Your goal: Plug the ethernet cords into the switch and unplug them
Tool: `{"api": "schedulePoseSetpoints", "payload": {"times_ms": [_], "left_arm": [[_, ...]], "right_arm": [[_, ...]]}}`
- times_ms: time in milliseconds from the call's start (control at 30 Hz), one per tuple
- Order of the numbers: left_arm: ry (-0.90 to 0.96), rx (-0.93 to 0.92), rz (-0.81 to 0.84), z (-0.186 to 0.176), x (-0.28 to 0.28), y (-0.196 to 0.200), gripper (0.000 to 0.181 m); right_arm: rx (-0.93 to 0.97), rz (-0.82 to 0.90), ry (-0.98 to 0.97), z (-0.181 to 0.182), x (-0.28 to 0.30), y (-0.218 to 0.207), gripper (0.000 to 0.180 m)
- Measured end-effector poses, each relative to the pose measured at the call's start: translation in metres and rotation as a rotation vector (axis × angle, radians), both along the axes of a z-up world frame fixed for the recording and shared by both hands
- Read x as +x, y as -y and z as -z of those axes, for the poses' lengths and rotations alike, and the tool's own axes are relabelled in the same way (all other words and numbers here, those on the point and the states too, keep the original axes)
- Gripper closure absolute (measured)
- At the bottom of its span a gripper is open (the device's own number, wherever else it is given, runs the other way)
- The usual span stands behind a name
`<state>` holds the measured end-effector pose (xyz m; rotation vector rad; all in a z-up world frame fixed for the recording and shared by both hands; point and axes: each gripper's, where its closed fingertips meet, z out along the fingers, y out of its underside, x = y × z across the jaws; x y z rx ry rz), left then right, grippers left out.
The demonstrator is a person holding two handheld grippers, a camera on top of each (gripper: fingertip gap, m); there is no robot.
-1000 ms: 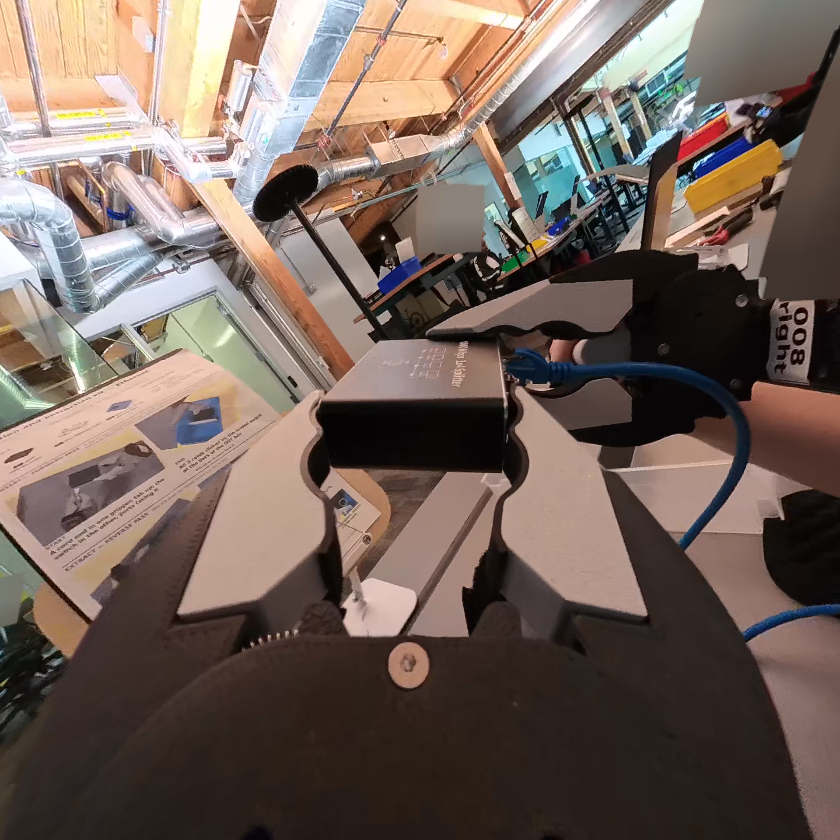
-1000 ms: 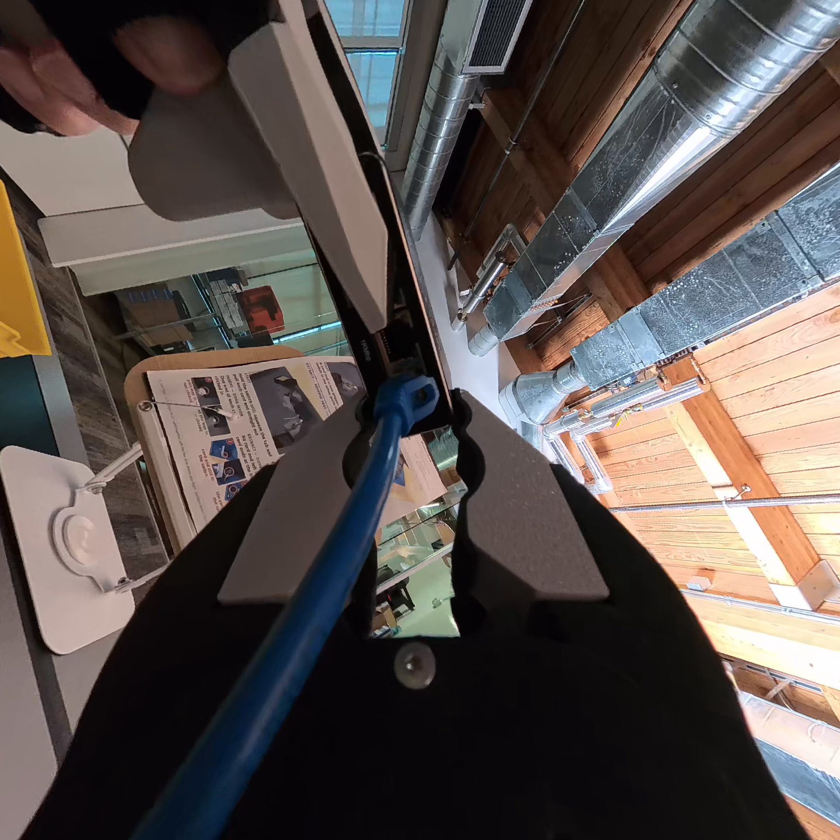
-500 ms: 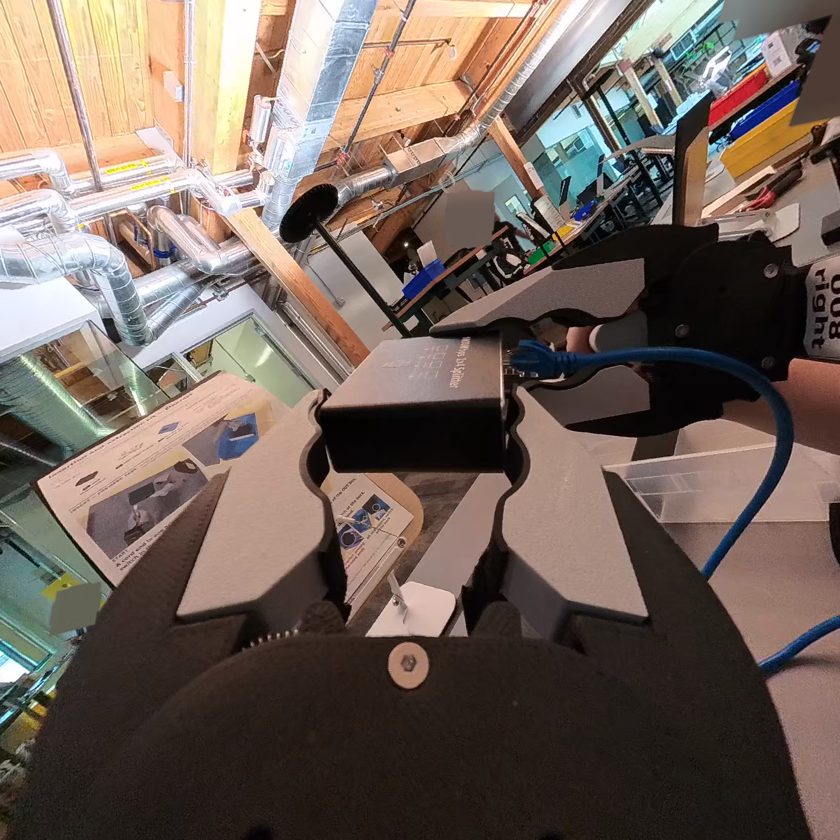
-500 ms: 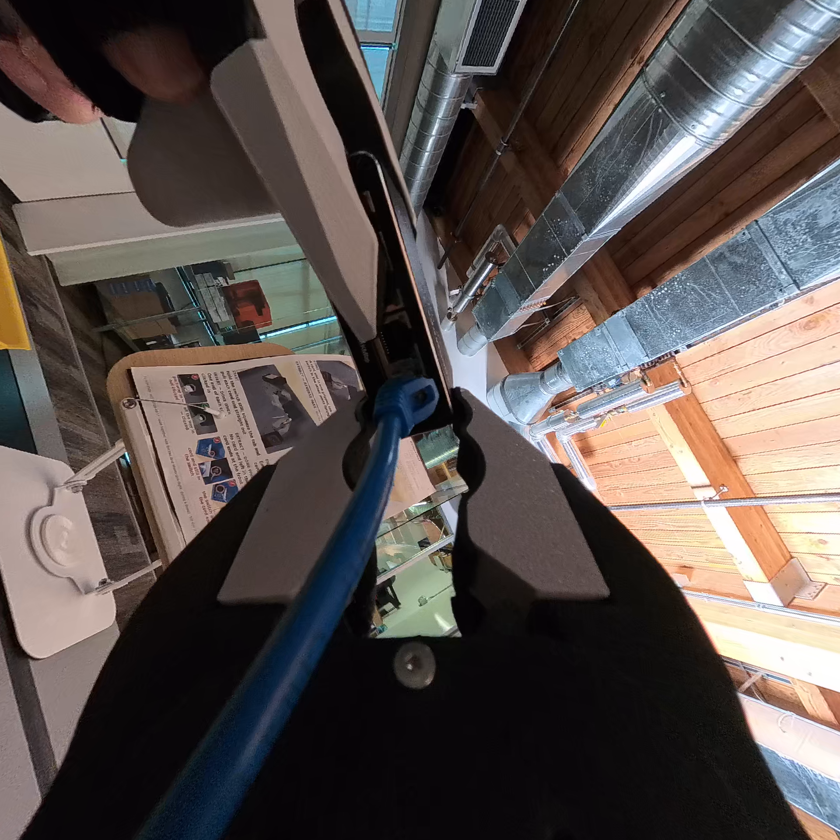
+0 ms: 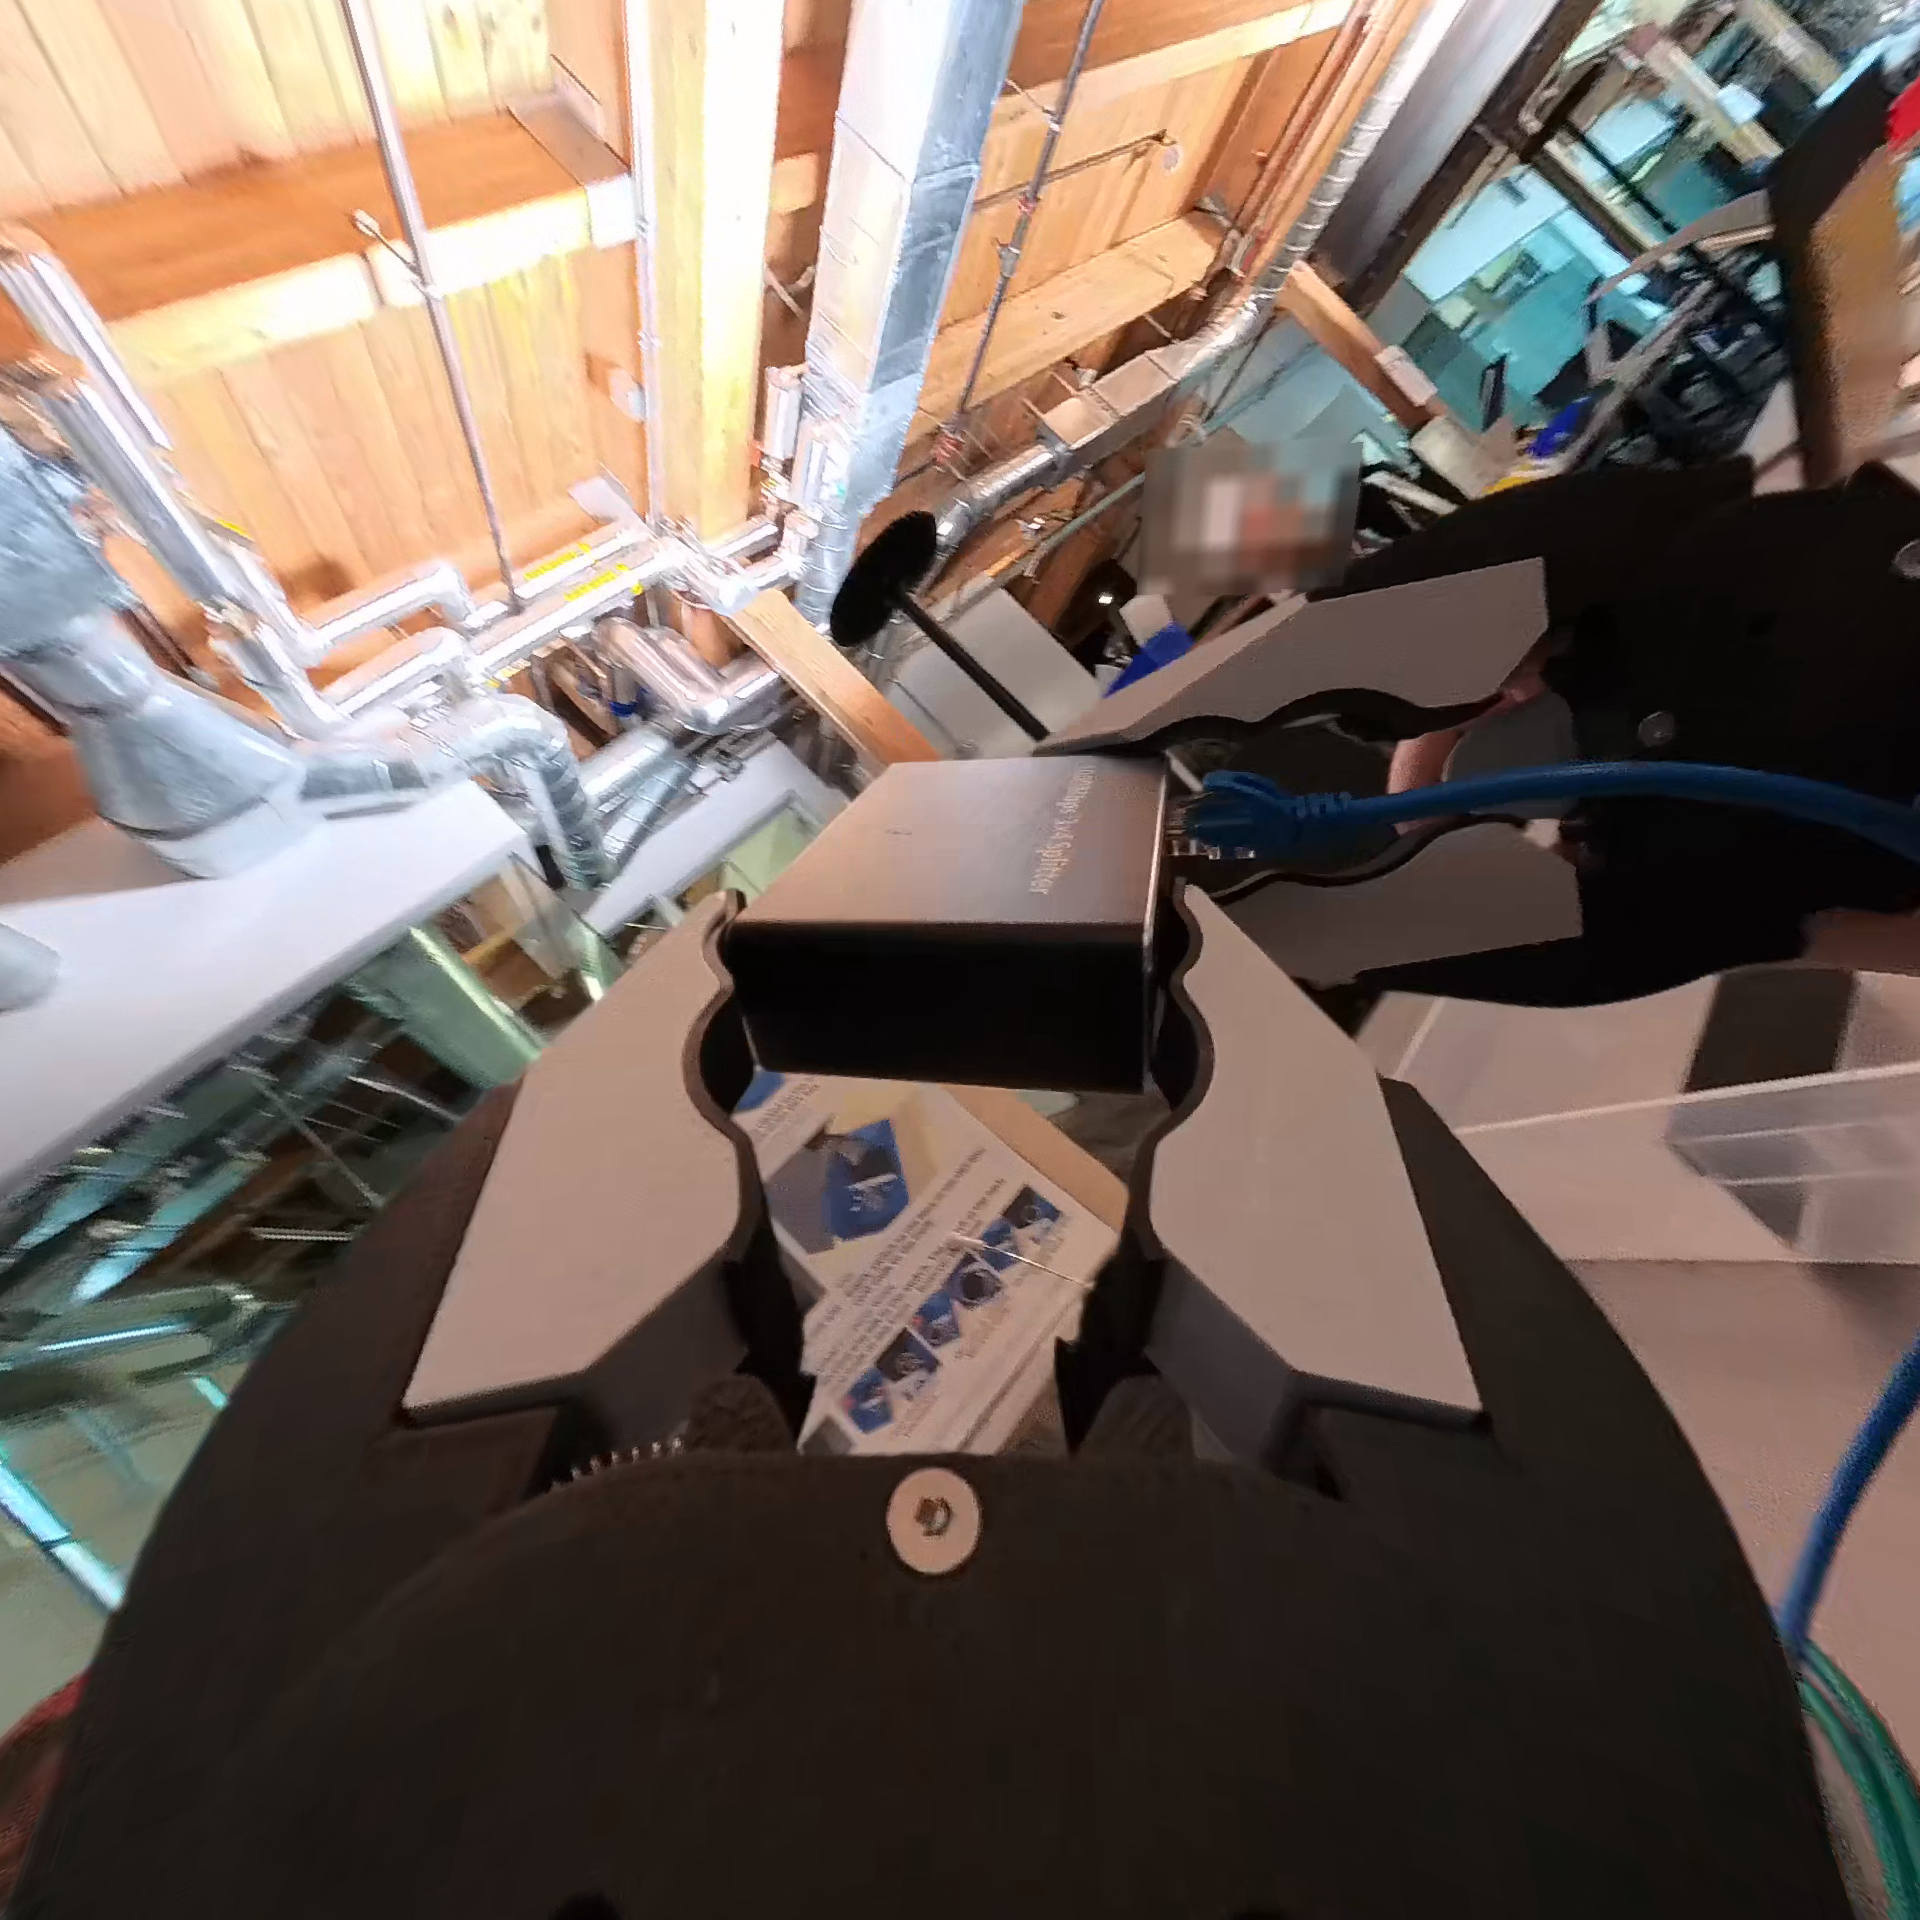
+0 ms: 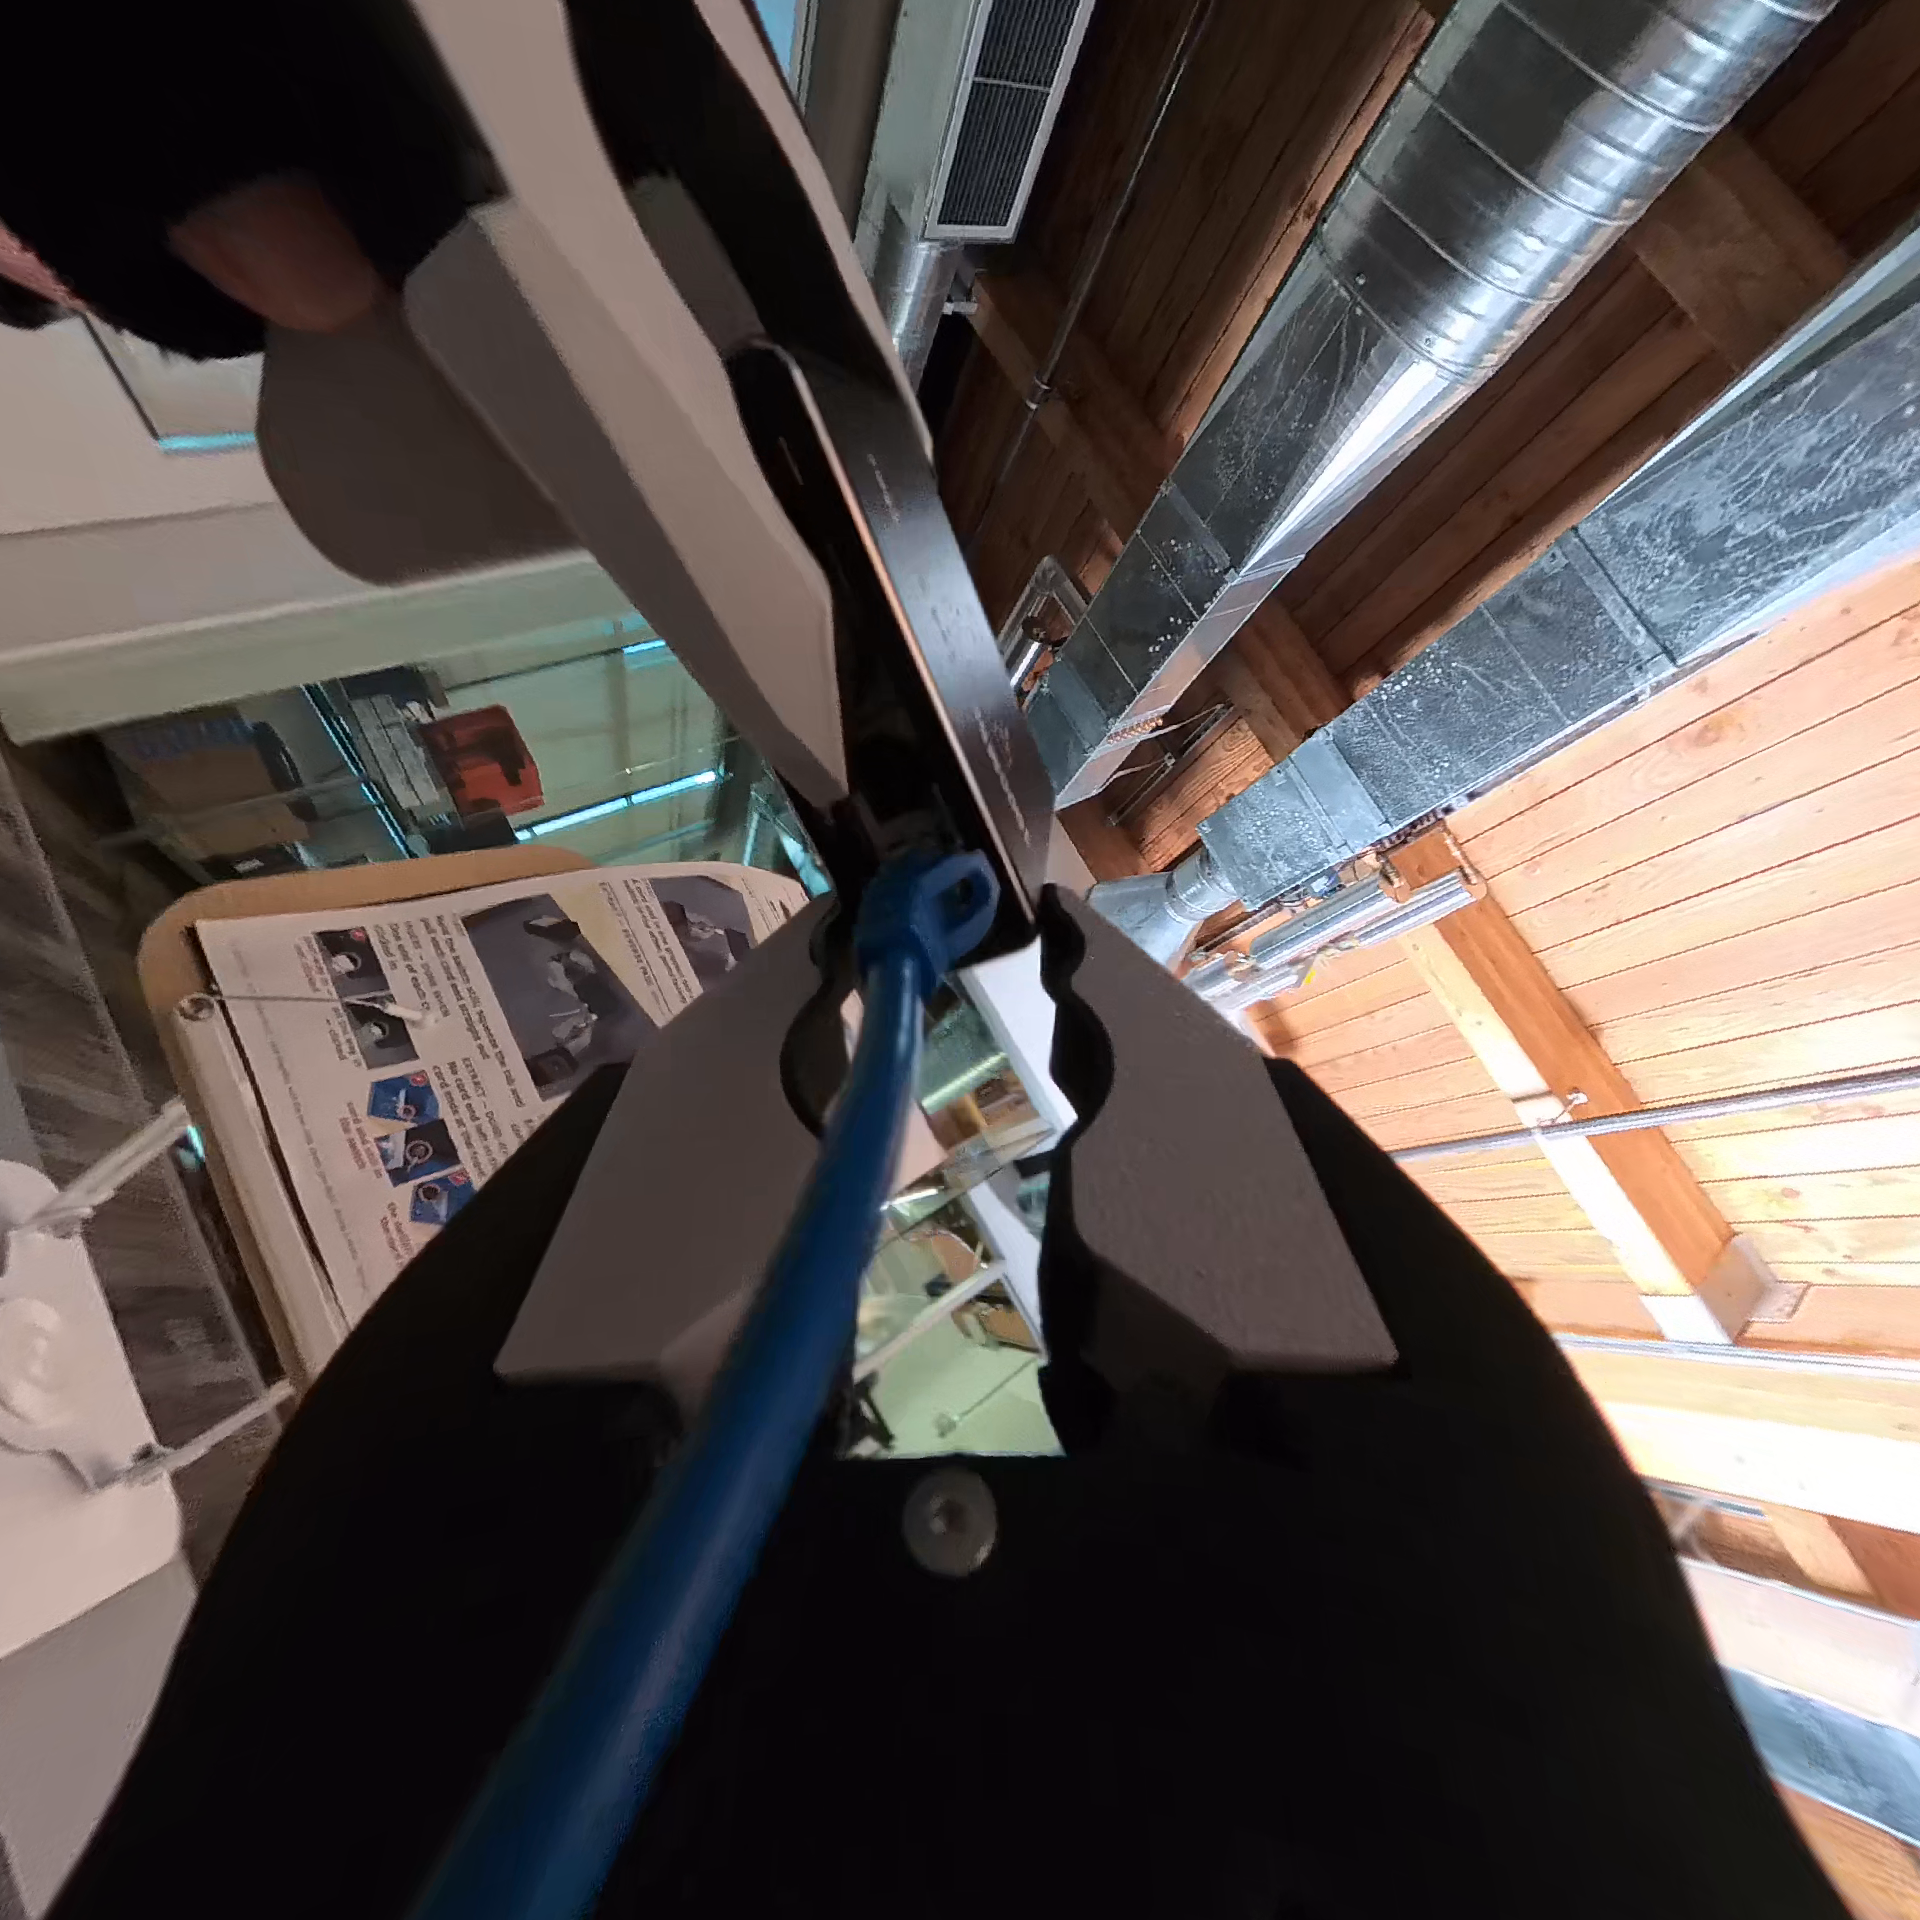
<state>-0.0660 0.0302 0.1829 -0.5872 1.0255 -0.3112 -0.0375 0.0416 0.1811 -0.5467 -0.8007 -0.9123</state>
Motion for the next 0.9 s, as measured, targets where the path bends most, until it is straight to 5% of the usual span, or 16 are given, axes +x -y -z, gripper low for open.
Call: {"api": "schedulePoseSetpoints", "payload": {"times_ms": [233, 400, 500, 700, 767, 900], "left_arm": [[0.116, 0.086, -0.157, -0.02, -0.025, -0.008, 0.103], [0.18, 0.085, -0.224, -0.028, -0.041, -0.018, 0.104], [0.213, 0.08, -0.255, -0.033, -0.051, -0.022, 0.104], [0.238, 0.066, -0.266, -0.035, -0.055, -0.024, 0.104], [0.227, 0.067, -0.265, -0.033, -0.05, -0.024, 0.104], [0.22, 0.06, -0.239, -0.032, -0.047, -0.022, 0.104]], "right_arm": [[-0.261, -0.198, -0.306, -0.013, 0.04, -0.011, 0.149], [-0.644, -0.778, -0.653, -0.028, 0.027, 0.006, 0.138], [-0.817, -0.971, -0.659, -0.029, -0.001, 0.022, 0.136], [-0.758, -0.704, -0.556, -0.007, -0.035, 0.003, 0.149], [-0.715, -0.675, -0.558, -0.006, -0.036, 0.001, 0.167], [-0.682, -0.678, -0.583, -0.007, -0.034, 0.0, 0.17]]}}
